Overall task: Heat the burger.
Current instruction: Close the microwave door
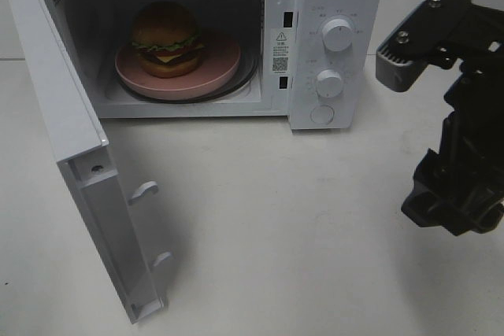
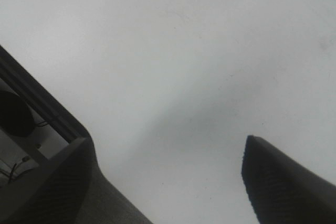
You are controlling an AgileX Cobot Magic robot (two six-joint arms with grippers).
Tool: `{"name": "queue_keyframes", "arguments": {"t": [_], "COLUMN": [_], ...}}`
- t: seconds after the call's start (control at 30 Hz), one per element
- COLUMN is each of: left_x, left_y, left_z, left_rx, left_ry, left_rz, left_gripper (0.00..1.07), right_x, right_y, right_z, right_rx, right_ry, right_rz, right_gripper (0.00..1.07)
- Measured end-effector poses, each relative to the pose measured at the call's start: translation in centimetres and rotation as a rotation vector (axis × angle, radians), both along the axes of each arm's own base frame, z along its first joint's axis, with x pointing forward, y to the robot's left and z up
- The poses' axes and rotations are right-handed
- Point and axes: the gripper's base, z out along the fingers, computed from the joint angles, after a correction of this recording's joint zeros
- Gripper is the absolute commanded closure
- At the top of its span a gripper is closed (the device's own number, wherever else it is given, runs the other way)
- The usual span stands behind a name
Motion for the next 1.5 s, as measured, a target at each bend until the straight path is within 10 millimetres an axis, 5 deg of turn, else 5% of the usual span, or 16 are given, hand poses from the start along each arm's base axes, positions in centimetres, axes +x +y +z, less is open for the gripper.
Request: {"name": "queue_keyframes", "arguments": {"t": [0.43,0.83,1.5], "left_x": [0.0,0.0,0.0], "left_y": [0.0,0.0,0.0], "left_z": [0.0,0.0,0.0], "left_rx": [0.000,0.000,0.000], "left_ry": [0.000,0.000,0.000], "left_rz": [0.000,0.000,0.000], "left_gripper": [0.09,0.09,0.09], "right_x": [-3.5,-8.6,-12.2], "right_y": [-2.7,-6.8,-11.0], "right_z": [0.5,-1.4,-1.1], "right_rx": [0.027,0.105,0.286], "right_ry": [-0.015,-0.099,-0.315], "right_rz": [-0.043,-0.061,-0.464], "right_gripper": [0.32,0.32,0.32]}}
